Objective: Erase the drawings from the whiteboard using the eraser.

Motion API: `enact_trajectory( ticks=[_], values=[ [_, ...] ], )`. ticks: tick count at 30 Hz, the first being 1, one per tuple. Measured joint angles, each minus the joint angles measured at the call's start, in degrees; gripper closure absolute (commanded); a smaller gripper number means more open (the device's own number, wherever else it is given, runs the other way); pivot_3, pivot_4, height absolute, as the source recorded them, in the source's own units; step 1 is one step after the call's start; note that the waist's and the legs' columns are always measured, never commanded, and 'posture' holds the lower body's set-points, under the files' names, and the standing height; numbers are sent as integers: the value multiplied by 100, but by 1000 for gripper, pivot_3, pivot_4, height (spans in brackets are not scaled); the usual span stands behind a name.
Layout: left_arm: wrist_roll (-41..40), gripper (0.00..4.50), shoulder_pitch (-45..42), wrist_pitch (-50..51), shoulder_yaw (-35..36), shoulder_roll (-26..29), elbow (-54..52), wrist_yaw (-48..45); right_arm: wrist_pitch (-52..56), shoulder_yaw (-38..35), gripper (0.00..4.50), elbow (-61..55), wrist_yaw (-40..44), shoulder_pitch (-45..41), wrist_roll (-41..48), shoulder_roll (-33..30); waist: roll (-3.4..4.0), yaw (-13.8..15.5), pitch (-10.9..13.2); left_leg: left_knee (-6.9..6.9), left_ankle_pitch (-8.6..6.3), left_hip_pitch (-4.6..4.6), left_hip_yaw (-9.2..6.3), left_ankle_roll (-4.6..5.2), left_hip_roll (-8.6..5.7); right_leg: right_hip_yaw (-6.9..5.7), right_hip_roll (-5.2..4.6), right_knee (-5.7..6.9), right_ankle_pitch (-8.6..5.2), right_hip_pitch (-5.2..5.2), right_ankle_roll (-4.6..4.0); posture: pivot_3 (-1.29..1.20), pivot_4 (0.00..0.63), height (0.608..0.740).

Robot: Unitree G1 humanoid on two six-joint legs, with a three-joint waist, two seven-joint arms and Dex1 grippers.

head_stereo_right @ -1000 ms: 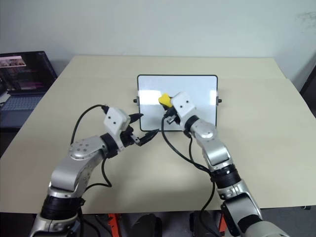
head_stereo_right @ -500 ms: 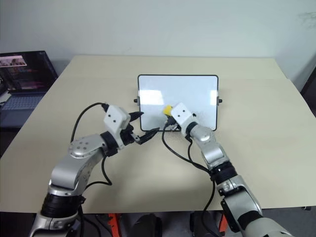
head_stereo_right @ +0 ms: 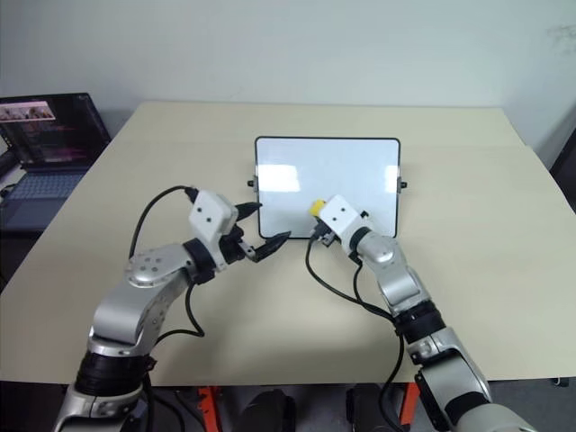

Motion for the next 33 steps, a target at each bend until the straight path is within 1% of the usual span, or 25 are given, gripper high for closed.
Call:
enact_trajectory(
  ticks=[8,9,12,16,19,22,26,30,33],
  values=[
    [-5,0,-43,0,0,-20,2,-5,107,-114,3272,-438,124,448,19,-604,-4,9,-2,0,1,22,1,2,-9,3,-5,3,3,22,6,0,150,740],
    [-5,0,-43,0,0,-20,4,-5,112,-138,3272,-455,137,484,22,-654,-4,9,-2,0,1,31,0,3,-9,2,-5,3,3,32,6,0,150,740],
    [-5,0,-48,0,1,-20,5,-7,135,-215,3272,-529,183,612,40,-795,-4,7,-1,-9,-1,96,-8,5,-8,-4,-4,-25,2,107,8,0,150,740],
    [-5,0,-52,0,1,-20,7,-11,266,-312,3272,-623,213,656,85,-853,-4,5,-1,-7,1,95,-7,7,-12,0,-2,-35,11,111,21,0,150,740],
    [-5,0,-53,0,1,-20,8,-13,459,-428,3272,-769,210,690,250,-725,-4,-3,0,-8,1,89,-7,7,-10,1,-3,-38,12,105,22,0,150,740],
    [-5,0,-61,-1,-2,-19,15,-15,528,-570,3272,-937,170,688,487,-407,-2,-15,4,-11,1,78,-8,7,-8,1,-2,-41,12,92,22,0,150,740],
    [-5,0,-86,-1,-20,-20,17,-18,150,-635,3272,-1321,135,569,840,80,2,-38,6,-45,1,75,-6,6,-4,3,2,-76,12,87,22,0,150,740],
    [-5,0,-86,-1,-24,-17,17,-18,-149,-658,3272,-1385,87,310,913,211,2,-12,6,-68,2,73,-4,5,-7,2,-6,-95,12,85,22,0,150,740],
    [-5,0,-87,-1,-24,-10,17,-20,-286,-612,3272,-1058,64,170,870,269,1,-6,7,-72,2,73,-3,5,-7,2,-7,-96,12,85,22,0,150,740]
  ],
)
